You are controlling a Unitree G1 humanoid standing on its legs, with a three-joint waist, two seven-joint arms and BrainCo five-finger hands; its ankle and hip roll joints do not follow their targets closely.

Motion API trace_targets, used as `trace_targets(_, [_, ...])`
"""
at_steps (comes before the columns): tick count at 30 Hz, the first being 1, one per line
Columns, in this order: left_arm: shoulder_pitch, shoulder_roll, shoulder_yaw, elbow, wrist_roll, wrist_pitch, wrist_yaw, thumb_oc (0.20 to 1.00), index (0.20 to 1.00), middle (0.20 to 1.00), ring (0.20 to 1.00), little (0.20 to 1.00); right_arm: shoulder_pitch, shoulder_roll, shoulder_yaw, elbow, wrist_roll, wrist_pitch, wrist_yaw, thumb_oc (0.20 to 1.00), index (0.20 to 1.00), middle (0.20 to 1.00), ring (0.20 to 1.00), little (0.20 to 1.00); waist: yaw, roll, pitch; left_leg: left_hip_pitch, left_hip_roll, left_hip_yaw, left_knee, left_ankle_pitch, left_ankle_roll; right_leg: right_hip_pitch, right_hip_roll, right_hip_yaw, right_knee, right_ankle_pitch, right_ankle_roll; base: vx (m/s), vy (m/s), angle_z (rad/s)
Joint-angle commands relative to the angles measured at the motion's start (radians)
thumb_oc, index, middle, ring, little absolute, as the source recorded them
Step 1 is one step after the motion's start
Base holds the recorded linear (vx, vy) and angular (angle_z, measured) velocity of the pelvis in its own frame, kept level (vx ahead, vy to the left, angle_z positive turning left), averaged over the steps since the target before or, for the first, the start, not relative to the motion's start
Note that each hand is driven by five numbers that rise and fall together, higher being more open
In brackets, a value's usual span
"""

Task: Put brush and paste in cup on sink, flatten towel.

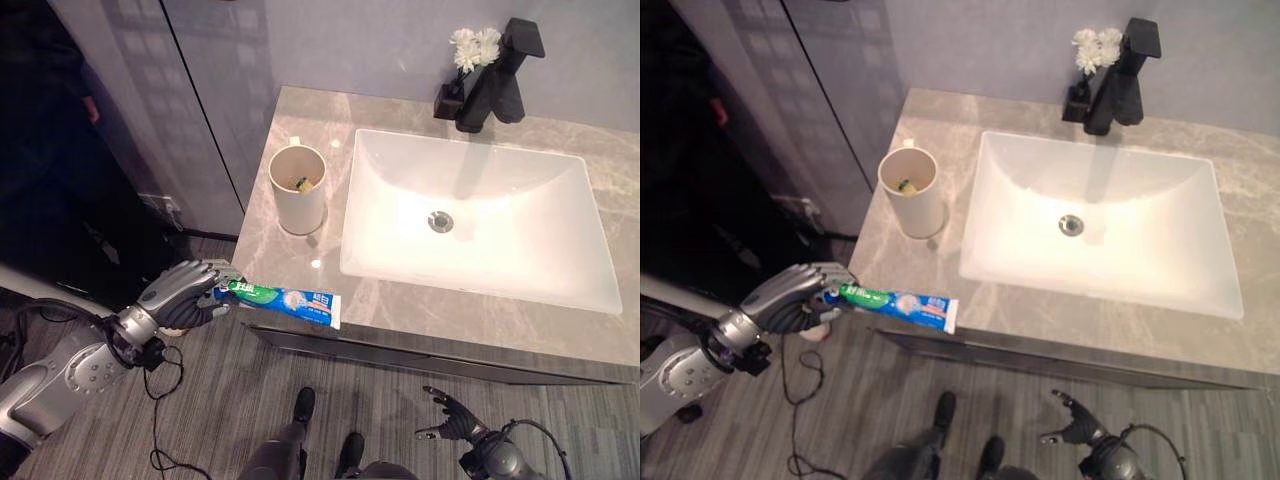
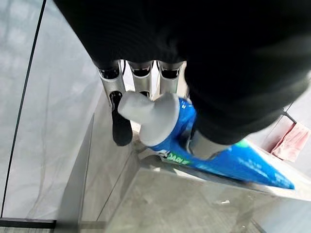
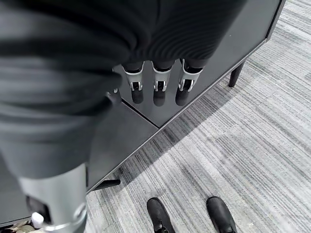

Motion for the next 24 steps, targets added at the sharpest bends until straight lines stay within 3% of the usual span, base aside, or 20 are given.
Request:
trace_targets(1, [0.072, -0.048, 0.007, 0.039, 0.018, 0.012, -0.029, 0.200, 0.200, 0.200, 0.200, 0.200, -0.004, -0.024, -0.001, -0.015, 0.006, -0.012, -0.022, 1.000, 1.000, 1.000, 1.000, 1.000, -0.003, -0.009, -0.036, 0.014, 0.093, 0.098, 0.005, -0.043, -0.048, -0.102, -0.116, 0.036, 0.081, 0.056, 0.085, 0.03, -0.014, -0.08])
trace_targets(10, [0.072, -0.033, -0.024, 0.070, 0.103, 0.009, -0.024, 0.200, 0.200, 0.200, 0.200, 0.200, -0.011, -0.010, -0.016, 0.040, 0.007, -0.005, -0.038, 1.000, 1.000, 1.000, 1.000, 1.000, -0.017, -0.012, -0.041, 0.033, 0.105, 0.123, 0.005, -0.053, -0.046, -0.101, -0.109, 0.057, 0.086, 0.050, 0.082, 0.02, -0.015, -0.09])
trace_targets(19, [0.083, -0.061, 0.053, 0.029, 0.115, 0.014, 0.033, 0.200, 0.200, 0.200, 0.200, 0.200, -0.046, 0.101, -0.055, 0.396, 0.005, 0.034, -0.098, 1.000, 1.000, 1.000, 1.000, 1.000, -0.029, -0.023, -0.105, 0.112, 0.126, 0.192, 0.004, -0.077, -0.044, -0.055, -0.093, 0.123, 0.072, 0.074, 0.090, 0.04, -0.018, -0.20])
trace_targets(24, [0.063, -0.115, 0.105, -0.005, 0.098, 0.033, 0.073, 0.200, 0.200, 0.200, 0.200, 0.200, -0.058, 0.145, -0.103, 0.532, 0.019, 0.066, -0.117, 1.000, 1.000, 1.000, 1.000, 1.000, -0.039, -0.030, -0.134, 0.134, 0.141, 0.215, 0.004, -0.071, -0.053, -0.036, -0.079, 0.143, 0.063, 0.087, 0.092, -0.02, -0.028, -0.20])
